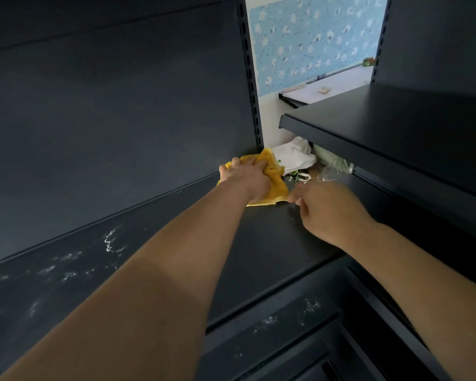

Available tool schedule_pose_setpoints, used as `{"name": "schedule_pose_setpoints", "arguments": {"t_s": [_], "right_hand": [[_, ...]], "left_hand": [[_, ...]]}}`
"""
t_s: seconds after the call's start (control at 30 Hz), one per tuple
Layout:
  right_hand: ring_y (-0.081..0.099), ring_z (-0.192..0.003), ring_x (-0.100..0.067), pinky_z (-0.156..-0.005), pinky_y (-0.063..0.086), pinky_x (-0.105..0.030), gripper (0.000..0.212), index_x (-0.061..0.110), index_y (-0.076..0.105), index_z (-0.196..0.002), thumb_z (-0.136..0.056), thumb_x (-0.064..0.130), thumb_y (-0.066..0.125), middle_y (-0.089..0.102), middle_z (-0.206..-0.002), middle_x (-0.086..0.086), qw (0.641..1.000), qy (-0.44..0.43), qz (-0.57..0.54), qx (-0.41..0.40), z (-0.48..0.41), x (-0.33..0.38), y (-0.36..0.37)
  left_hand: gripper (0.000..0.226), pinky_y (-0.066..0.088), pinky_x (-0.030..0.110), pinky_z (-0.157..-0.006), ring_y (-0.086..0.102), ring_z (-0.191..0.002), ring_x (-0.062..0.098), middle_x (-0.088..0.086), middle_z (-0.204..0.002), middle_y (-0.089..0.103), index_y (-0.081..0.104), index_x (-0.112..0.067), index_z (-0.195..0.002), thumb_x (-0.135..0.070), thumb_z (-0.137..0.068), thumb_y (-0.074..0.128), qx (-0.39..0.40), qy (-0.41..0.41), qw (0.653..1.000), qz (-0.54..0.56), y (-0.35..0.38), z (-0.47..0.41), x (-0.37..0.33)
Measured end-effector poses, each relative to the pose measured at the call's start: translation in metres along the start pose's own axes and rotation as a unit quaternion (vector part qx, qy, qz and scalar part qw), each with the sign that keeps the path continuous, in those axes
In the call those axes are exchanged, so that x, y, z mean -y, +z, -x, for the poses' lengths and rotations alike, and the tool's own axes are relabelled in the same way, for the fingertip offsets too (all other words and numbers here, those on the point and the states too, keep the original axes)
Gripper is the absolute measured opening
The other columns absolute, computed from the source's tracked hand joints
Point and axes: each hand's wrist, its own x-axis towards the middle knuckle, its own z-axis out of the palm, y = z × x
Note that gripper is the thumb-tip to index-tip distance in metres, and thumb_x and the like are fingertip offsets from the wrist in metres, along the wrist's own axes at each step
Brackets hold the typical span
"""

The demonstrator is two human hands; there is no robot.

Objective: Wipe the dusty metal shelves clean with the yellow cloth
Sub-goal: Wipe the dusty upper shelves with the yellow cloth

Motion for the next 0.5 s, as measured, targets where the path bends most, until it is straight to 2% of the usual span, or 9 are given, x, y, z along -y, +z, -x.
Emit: {"name": "schedule_pose_setpoints", "arguments": {"t_s": [0.17,0.33,0.43,0.5], "right_hand": [[0.065,-0.091,-0.022,-0.072,0.050,-0.030,0.025,0.026,0.066,-0.108,-0.091,0.017,0.049,0.069,-0.100,-0.001,0.998,0.024,0.050,0.009,-0.013,0.010,-0.003],[0.062,-0.093,-0.025,-0.065,0.039,-0.030,0.028,0.024,0.066,-0.109,-0.090,0.014,0.048,0.064,-0.099,-0.003,0.999,-0.019,0.034,0.015,-0.023,0.040,0.005],[0.062,-0.096,-0.024,-0.069,0.048,-0.032,0.029,0.025,0.068,-0.107,-0.089,0.013,0.049,0.065,-0.102,-0.001,0.999,-0.046,0.028,0.003,-0.026,0.056,0.010],[0.061,-0.099,-0.023,-0.073,0.049,-0.033,0.029,0.026,0.068,-0.108,-0.089,0.013,0.050,0.065,-0.105,0.000,0.998,-0.061,0.015,0.001,-0.026,0.064,0.013]], "left_hand": [[0.053,0.027,0.053,-0.101,0.030,-0.131,0.029,-0.002,-0.151,0.035,0.035,-0.028,-0.144,-0.036,-0.094,0.022,-0.014,-0.029,0.999,-0.005,0.003,-0.004,0.007],[0.056,0.026,0.051,-0.100,0.032,-0.129,0.030,0.002,-0.145,0.042,0.039,-0.025,-0.140,-0.050,-0.090,0.031,-0.009,-0.065,0.998,-0.005,0.004,0.012,0.027],[0.056,0.028,0.049,-0.099,0.033,-0.127,0.030,0.003,-0.143,0.043,0.041,-0.023,-0.138,-0.048,-0.089,0.031,-0.006,-0.084,0.996,-0.008,0.005,0.026,0.042],[0.053,0.029,0.049,-0.097,0.035,-0.126,0.030,0.004,-0.141,0.045,0.042,-0.023,-0.137,-0.046,-0.090,0.031,-0.007,-0.099,0.995,-0.009,0.007,0.034,0.051]]}}
